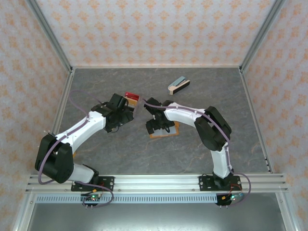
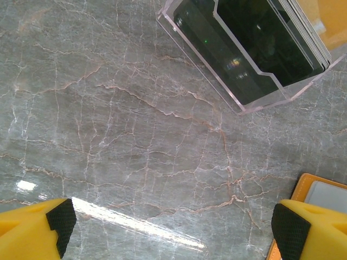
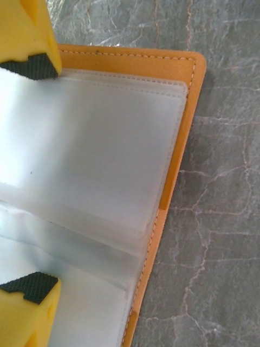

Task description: Take the credit cards out of the card holder

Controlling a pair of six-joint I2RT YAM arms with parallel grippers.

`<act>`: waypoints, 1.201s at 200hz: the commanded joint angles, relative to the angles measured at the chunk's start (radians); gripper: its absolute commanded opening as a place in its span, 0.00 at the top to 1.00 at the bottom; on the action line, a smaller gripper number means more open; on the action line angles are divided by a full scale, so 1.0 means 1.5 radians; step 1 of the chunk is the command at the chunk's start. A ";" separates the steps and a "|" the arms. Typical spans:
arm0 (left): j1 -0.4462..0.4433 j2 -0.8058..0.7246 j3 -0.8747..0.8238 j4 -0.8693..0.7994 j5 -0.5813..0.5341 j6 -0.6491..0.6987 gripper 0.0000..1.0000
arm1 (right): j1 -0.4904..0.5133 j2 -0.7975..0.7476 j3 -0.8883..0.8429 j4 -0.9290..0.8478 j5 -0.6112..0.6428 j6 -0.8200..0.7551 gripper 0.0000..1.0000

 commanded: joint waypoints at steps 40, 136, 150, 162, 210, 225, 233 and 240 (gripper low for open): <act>0.004 -0.003 -0.002 0.006 0.005 0.007 0.04 | -0.028 0.052 -0.029 -0.035 -0.008 -0.031 0.29; 0.005 -0.003 0.004 0.002 0.003 0.003 0.04 | -0.043 0.004 -0.044 -0.005 -0.034 -0.025 0.56; 0.005 -0.008 0.010 -0.005 -0.007 0.004 0.04 | -0.043 -0.035 -0.043 0.011 -0.054 -0.012 0.53; 0.005 -0.016 0.017 -0.011 -0.018 0.005 0.04 | -0.043 -0.075 -0.041 0.026 -0.072 0.001 0.48; 0.005 -0.072 0.046 -0.033 -0.071 0.028 0.04 | -0.050 -0.243 -0.082 0.108 -0.062 0.066 0.29; 0.005 -0.094 0.056 -0.038 -0.100 0.046 0.04 | -0.056 -0.296 -0.109 0.133 -0.014 0.082 0.22; 0.005 -0.108 0.059 -0.037 -0.119 0.061 0.04 | -0.058 -0.326 -0.124 0.145 0.028 0.087 0.19; 0.005 -0.121 0.061 -0.037 -0.144 0.074 0.04 | -0.061 -0.352 -0.139 0.154 0.069 0.091 0.16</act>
